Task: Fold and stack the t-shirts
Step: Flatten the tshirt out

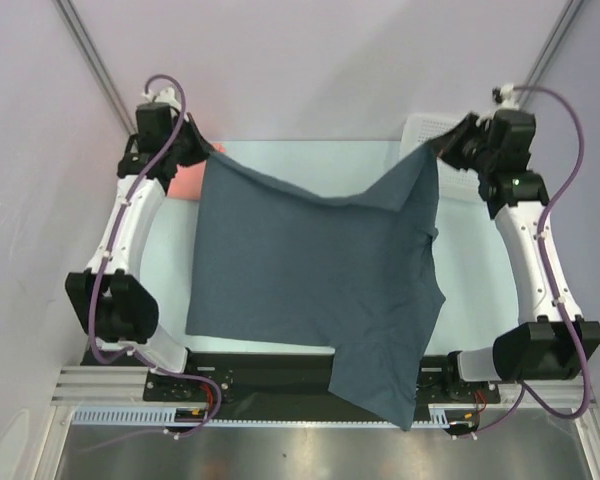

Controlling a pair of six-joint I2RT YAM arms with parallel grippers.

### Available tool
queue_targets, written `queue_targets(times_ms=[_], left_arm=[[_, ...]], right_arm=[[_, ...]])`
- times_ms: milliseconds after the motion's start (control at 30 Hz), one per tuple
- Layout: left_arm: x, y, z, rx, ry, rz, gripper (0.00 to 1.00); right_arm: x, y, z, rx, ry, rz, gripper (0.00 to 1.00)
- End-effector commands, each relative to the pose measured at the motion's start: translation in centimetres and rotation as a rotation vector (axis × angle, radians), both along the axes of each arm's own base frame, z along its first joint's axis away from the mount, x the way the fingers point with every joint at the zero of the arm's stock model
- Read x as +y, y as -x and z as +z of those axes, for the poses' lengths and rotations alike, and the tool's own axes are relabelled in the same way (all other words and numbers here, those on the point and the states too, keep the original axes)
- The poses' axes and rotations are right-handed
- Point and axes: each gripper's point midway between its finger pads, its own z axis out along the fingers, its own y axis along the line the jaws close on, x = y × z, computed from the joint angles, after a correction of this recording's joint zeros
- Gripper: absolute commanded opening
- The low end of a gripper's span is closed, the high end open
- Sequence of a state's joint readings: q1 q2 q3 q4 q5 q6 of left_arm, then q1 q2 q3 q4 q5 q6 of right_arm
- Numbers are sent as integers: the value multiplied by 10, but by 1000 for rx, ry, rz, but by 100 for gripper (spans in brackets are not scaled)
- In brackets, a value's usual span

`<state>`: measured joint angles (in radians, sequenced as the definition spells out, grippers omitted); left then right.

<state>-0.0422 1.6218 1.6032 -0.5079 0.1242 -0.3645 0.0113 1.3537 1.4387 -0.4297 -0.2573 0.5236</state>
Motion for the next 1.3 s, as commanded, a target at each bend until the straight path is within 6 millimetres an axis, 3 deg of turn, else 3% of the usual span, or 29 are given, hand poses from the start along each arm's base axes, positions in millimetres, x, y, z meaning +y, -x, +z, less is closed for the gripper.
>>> queue_targets(times_ms=[0, 100, 133, 167, 233, 267, 300, 400, 500, 533, 567, 633, 733, 767, 800, 833, 900, 967, 1000, 1067, 1100, 1133, 1167, 1233, 1267], left_arm=[[-15, 12, 122, -298, 106, -62, 0], [-14, 38, 193, -469, 67, -95, 0], [-15, 57, 227, -564, 56, -111, 0], [-15, 69, 246, -623, 48, -122, 0], [-15, 99, 285, -736, 41, -128, 0], [-12, 129, 315, -837, 29, -124, 0], [-6, 142, 329, -886, 20, -91, 1], [15, 205, 384, -1058, -16, 20, 0], [34, 240, 414, -1140, -40, 125, 0], [41, 240, 417, -1148, -31, 164, 0], [40, 238, 418, -1143, 0, 170, 0], [21, 207, 405, -1093, 22, 67, 0], [4, 147, 355, -928, 83, -12, 0], [4, 137, 344, -882, 96, -5, 0], [6, 145, 356, -894, 98, 9, 0], [8, 154, 364, -907, 97, 13, 0], [4, 189, 400, -1048, 102, -17, 0], [7, 211, 426, -1125, 100, -9, 0], [15, 227, 444, -1161, 111, 38, 0], [18, 223, 434, -1121, 130, 60, 0], [17, 201, 411, -1053, 134, 61, 0], [16, 191, 397, -1003, 146, 63, 0], [15, 178, 383, -949, 147, 63, 0], [9, 164, 363, -890, 147, 35, 0], [9, 166, 363, -891, 156, 38, 0]], right_arm=[[-4, -25, 109, -305, -41, 7, 0], [-11, -9, 160, -440, -44, -12, 0], [-12, 0, 179, -506, -54, -21, 0], [-13, 10, 193, -557, -59, -27, 0], [-12, 44, 223, -694, -61, -23, 0], [-15, 54, 239, -761, -61, -45, 0], [-18, 76, 256, -820, -63, -65, 0], [-39, 93, 278, -892, -83, -165, 0], [-36, 83, 279, -866, -174, -141, 0], [-32, 70, 272, -818, -184, -113, 0], [-24, 76, 284, -829, -201, -75, 0], [-22, 71, 282, -826, -249, -69, 0], [-18, 29, 237, -663, -357, -35, 0], [-5, 1, 205, -537, -398, 38, 0], [-4, -3, 198, -493, -448, 87, 0], [4, 10, 222, -571, -533, 173, 0], [2, 52, 265, -764, -499, 165, 0], [1, 61, 273, -798, -410, 94, 0], [5, 59, 262, -763, -424, 95, 0], [45, 52, 231, -636, -504, 217, 0], [62, 40, 201, -519, -524, 255, 0], [102, 48, 172, -428, -523, 378, 0], [117, 51, 158, -392, -512, 422, 0], [130, 63, 151, -370, -500, 462, 0], [120, 64, 160, -410, -491, 436, 0]])
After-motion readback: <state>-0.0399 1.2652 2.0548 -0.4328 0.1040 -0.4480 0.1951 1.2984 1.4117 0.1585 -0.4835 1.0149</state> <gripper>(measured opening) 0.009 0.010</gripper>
